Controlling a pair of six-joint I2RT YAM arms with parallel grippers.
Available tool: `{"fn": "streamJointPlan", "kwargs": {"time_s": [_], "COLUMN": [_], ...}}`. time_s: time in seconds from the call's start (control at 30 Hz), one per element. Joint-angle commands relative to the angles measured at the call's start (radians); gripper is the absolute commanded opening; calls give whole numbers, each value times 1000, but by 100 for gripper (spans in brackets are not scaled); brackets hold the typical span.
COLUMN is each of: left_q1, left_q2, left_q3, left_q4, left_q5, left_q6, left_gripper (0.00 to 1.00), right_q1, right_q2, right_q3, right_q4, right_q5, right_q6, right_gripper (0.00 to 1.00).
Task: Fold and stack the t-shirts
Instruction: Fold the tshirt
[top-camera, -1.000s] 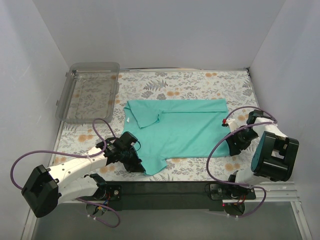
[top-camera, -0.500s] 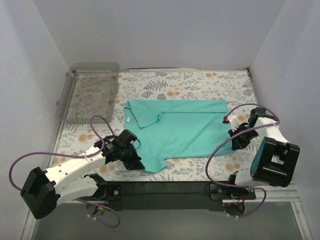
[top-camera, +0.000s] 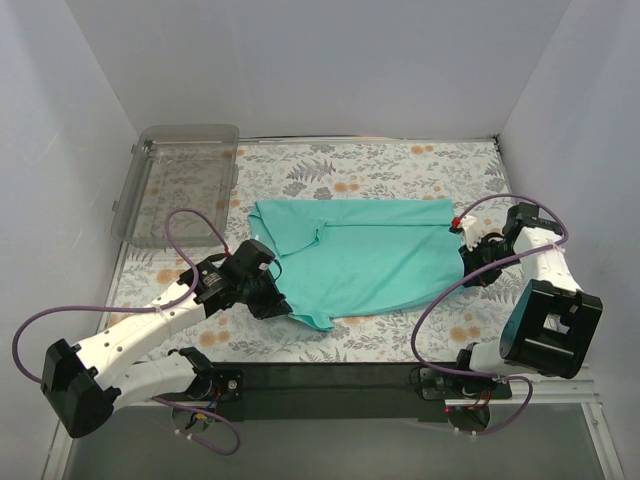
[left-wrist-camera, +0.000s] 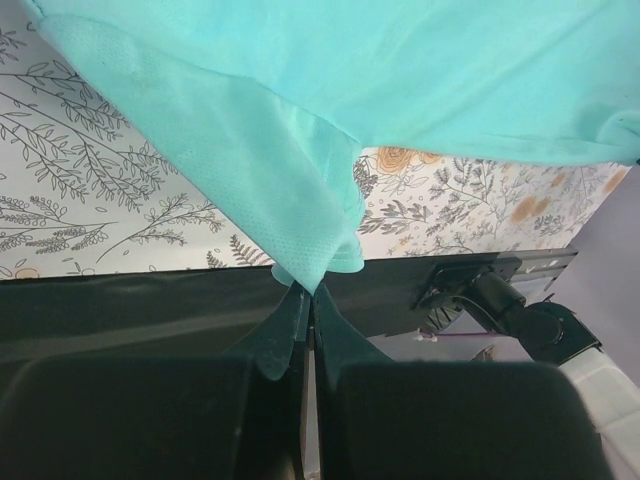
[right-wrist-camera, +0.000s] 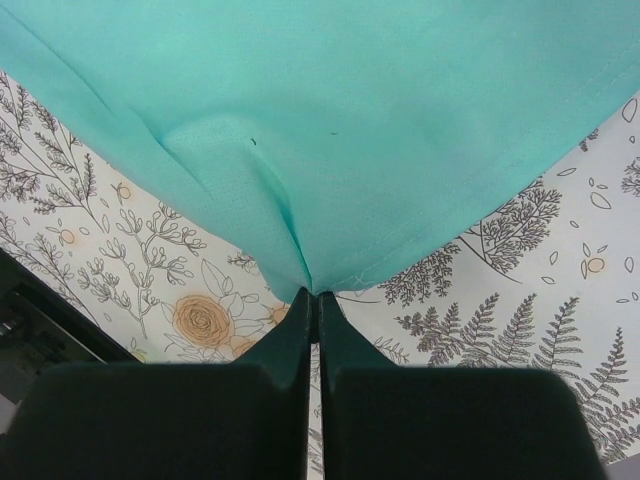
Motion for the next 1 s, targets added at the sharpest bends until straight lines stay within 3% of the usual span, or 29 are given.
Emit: {"fn": "streamJointPlan", "kwargs": {"time_s": [0.0, 0.17, 0.23, 0.3, 0.47, 0.6, 0.77, 0.8, 0.97], "left_q1": [-4, -4, -4, -4, -4, -4, -4, -4, -4], "left_q2": [-9, -25, -32, -35, -34, -31, -22, -19, -15], "left_q3": [48, 28, 10, 1, -18, -19, -32, -32, -42], "left_q4": [-38, -38, -30, -22, -10, -2, 19, 25, 39], "left_q5": [-59, -44, -32, -19, -1, 1, 16, 17, 27], "left_q6": [14, 1, -5, -8, -6, -2, 7, 14, 18], "left_gripper": [0, 0, 0, 0, 0, 0, 0, 0, 0], "right_q1": [-3, -3, -3, -3, -3, -3, -3, -4, -3], "right_q2": [16, 44, 27, 6, -83, -151, -223, -223, -151], "right_q3": [28, -53, -91, -102, -62, -78, -186, -209, -213], "right_q4": [-27, -17, -4, 11, 14, 14, -38, -38, -41], "right_q5": [-16, 13, 21, 39, 57, 63, 47, 56, 82], "right_q6": [3, -39, -63, -75, -134, -273, -596, -677, -723], "right_gripper": [1, 6, 33, 53, 72, 93, 98, 95, 81]}}
